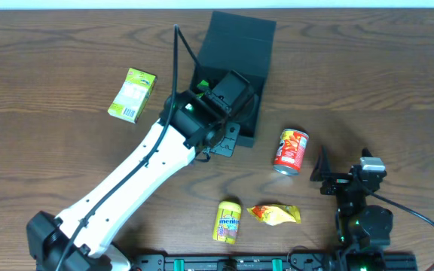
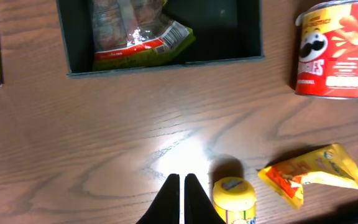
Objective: Pack container
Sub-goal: 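Open the left gripper and withdraw it from the box to the left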
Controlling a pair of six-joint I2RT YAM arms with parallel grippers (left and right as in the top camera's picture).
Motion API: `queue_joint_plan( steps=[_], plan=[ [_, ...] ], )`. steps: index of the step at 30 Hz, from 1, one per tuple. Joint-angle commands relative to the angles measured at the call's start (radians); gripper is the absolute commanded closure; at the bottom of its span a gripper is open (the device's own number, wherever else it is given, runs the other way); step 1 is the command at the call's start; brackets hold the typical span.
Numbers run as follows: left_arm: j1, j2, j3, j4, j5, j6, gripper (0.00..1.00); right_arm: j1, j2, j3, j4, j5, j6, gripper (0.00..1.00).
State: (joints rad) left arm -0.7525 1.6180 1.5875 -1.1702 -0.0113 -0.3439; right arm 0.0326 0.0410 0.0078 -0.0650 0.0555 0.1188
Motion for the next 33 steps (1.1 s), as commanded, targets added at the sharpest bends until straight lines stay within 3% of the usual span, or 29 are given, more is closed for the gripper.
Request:
queue_joint_plan(
  steps=[1,2,3,6,7,17,33],
  plan=[
    [0.006,-0.018,-0.005,-0.004,0.035,-0.012,0.92,0.008,-0.002,-0.002,-0.005,0.000,0.007,0.01],
    [0.006,-0.018,-0.005,-0.004,0.043,-0.012,0.82,0.008,-0.002,-0.002,-0.005,0.000,0.007,0.01],
    [0.006,-0.018,-0.005,-0.003,0.047,-0.013,0.61,0.008,-0.002,-0.002,-0.005,0.000,0.007,0.01],
    [0.006,-0.017,-0.006,0.009,0.052,-0.012,0.13,0.008,-0.002,-0.002,-0.005,0.000,0.007,0.01],
    [0.006,-0.017,-0.006,0.011,0.037,-0.012,0.04,0.008,-0.002,-0.002,-0.005,0.000,0.007,0.01],
    [0.130,-0.062,-0.006,-0.020,0.000,0.008,0.05,0.008,-0.002,-0.002,-0.005,0.000,0.007,0.01],
    [0.876,-0.152,-0.006,-0.114,-0.041,0.090,0.05,0.008,-0.002,-0.002,-0.005,0.000,0.007,0.01]
  ],
)
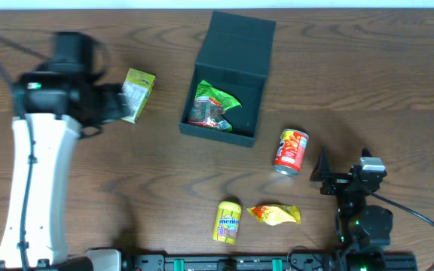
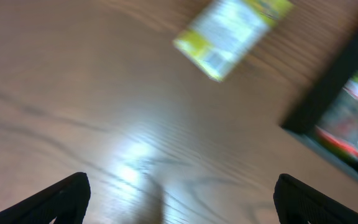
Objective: Pack container
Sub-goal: 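Open the left gripper and withdraw it from the box to the left, then reach the right gripper down onto the red Pringles can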
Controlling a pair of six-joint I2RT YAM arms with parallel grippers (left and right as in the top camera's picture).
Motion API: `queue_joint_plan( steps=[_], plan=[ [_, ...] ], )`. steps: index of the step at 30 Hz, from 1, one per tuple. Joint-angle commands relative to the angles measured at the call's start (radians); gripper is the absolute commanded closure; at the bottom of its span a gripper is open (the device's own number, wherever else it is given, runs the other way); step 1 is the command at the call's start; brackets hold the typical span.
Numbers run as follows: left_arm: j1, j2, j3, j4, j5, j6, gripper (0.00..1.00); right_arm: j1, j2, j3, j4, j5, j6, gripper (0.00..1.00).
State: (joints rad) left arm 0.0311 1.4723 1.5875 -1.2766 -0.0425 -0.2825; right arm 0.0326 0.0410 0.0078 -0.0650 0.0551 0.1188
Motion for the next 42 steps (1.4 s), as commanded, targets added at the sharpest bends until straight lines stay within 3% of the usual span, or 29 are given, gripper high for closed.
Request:
queue_joint_plan(
  steps=[1,3,6,13,19,24,30,34,37,42],
  plan=[
    [0.124,-0.005,-0.006,-0.007,0.001,0.012,0.05,0.008,-0.002,-0.002,-0.002,0.013,0.001,0.01],
    [0.181,-0.004,-0.006,-0.007,0.021,-0.014,0.05,0.006,-0.002,-0.002,0.011,0.076,0.060,0.01],
    [0.221,-0.004,-0.006,-0.006,0.016,-0.013,0.05,0.009,-0.002,0.016,0.019,0.018,0.210,0.01],
    [0.232,-0.004,-0.006,-0.006,0.017,-0.013,0.05,0.036,0.056,0.420,-0.407,0.247,0.179,0.01],
    [0.232,-0.004,-0.006,-0.006,0.016,-0.013,0.05,0.036,0.312,0.827,-0.645,0.220,0.347,0.01],
    [0.232,-0.004,-0.006,-0.006,0.016,-0.013,0.05,0.037,0.621,1.052,-0.854,-0.042,0.443,0.01],
    [0.232,-0.004,-0.006,-0.006,0.016,-0.013,0.05,0.068,0.962,1.102,-1.142,-0.252,0.467,0.01],
    [0.232,-0.004,-0.006,-0.006,0.017,-0.013,0.05,0.066,1.176,1.096,-1.179,-0.325,0.514,0.01],
    [0.232,-0.004,-0.006,-0.006,0.017,-0.013,0.05,0.076,1.309,1.095,-1.164,-0.407,0.467,0.01],
    [0.232,-0.004,-0.006,-0.006,0.017,-0.013,0.05,0.153,1.432,1.095,-1.049,-0.352,0.490,0.01]
  ],
)
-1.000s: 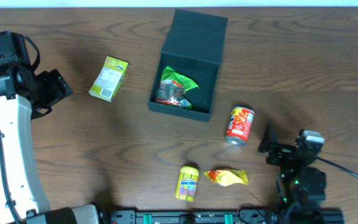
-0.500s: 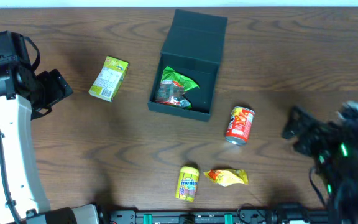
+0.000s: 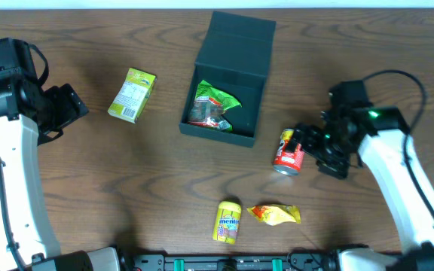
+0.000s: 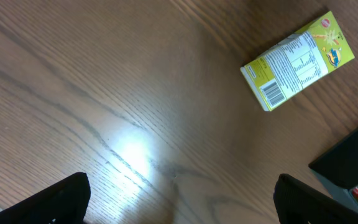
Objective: Pack container
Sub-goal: 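Reach the right gripper down onto the red Pringles can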
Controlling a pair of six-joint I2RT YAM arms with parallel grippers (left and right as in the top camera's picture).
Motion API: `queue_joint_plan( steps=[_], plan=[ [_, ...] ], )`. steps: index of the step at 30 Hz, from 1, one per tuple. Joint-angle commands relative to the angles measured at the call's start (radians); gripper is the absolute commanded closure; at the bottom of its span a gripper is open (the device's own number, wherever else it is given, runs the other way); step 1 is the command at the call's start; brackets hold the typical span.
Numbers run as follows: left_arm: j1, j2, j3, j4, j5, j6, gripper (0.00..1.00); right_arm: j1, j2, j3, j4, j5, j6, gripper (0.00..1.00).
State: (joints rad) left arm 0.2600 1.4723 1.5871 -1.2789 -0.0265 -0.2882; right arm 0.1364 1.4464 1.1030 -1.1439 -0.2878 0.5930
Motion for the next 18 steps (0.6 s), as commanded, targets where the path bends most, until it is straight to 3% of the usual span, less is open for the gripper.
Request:
queue_joint_plan(
  steps=[1,4,11,18],
  plan=[
    [0.003,-0.004,-0.006,-0.004,0.000,-0.007,0.05,0.069,0.041,0.000,0.049,0.023,0.059,0.01],
    [0.003,-0.004,-0.006,-0.004,0.001,-0.007,0.05,0.102,0.075,0.000,0.081,0.125,0.131,0.01],
    [0.003,-0.004,-0.006,-0.004,0.000,-0.007,0.05,0.112,0.128,0.000,0.135,0.293,0.154,0.01],
    [0.003,-0.004,-0.006,-0.004,0.000,-0.007,0.05,0.113,0.225,-0.003,0.172,0.310,0.135,0.01]
  ],
)
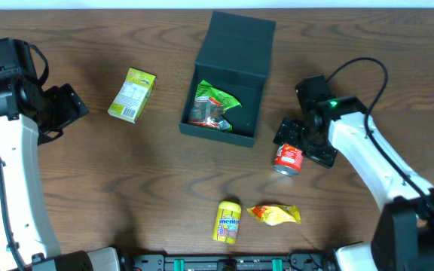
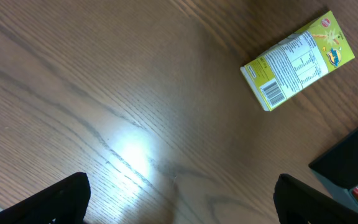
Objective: Pack container
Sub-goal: 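Reach the right gripper down onto the red Pringles can, then grasp the Pringles can and carry it into the black box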
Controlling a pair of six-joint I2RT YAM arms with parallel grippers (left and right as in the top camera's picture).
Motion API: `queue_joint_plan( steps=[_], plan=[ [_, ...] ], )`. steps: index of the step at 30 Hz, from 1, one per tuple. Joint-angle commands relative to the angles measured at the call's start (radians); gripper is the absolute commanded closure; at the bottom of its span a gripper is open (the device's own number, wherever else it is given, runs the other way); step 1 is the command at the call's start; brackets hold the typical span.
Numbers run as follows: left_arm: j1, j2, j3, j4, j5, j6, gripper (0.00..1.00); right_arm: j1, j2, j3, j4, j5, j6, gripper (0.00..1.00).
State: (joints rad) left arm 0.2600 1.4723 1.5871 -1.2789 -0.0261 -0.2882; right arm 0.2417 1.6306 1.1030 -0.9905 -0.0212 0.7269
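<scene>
The open black box [image 1: 251, 113] stands at the table's middle back, with a green snack bag [image 1: 215, 105] inside. A yellow-green carton [image 1: 132, 95] lies left of it and also shows at the upper right of the left wrist view [image 2: 297, 61]. My left gripper [image 1: 70, 107] hangs open over bare wood left of the carton, its fingers [image 2: 61, 199] wide apart. A red chips can [image 1: 287, 158] lies right of the box. My right gripper [image 1: 301, 143] sits over the can's upper end, jaws apart. A yellow candy tub [image 1: 228, 221] and a yellow packet [image 1: 275, 214] lie at the front.
The box's lid [image 1: 239, 41] stands open behind it. The box's dark corner [image 2: 353, 158] shows at the right edge of the left wrist view. The right arm's cable [image 1: 360, 64] loops above its elbow. A rail [image 1: 224, 263] runs along the table's front edge.
My right gripper has moved left, from beside the can's right side to over its upper end. The can lies where it was. The left arm and the carton have not moved.
First my left gripper was shut just in front of the box, the snack bag inside, and the right arm was parked at the front right. Then the left gripper was open near the carton. Later it hung farther left, and the right arm had come out to the can.
</scene>
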Motion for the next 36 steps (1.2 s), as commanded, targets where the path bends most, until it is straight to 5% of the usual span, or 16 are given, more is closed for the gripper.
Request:
queue_joint_plan(
  steps=[1,13,25,36],
  plan=[
    [0.003,-0.004,-0.006,-0.004,0.000,-0.007,0.05,0.009,0.054,-0.004,0.034,0.043,-0.010,0.01],
    [0.003,-0.004,-0.006,-0.004,0.000,-0.007,0.05,0.009,0.150,-0.008,0.137,0.054,-0.029,0.02],
    [0.003,-0.004,-0.006,-0.004,0.000,-0.007,0.05,0.043,0.156,-0.092,0.203,0.032,-0.025,0.29],
    [0.003,-0.004,-0.006,-0.004,0.000,-0.007,0.05,0.061,0.145,-0.095,0.232,0.028,-0.029,0.34]
  ],
)
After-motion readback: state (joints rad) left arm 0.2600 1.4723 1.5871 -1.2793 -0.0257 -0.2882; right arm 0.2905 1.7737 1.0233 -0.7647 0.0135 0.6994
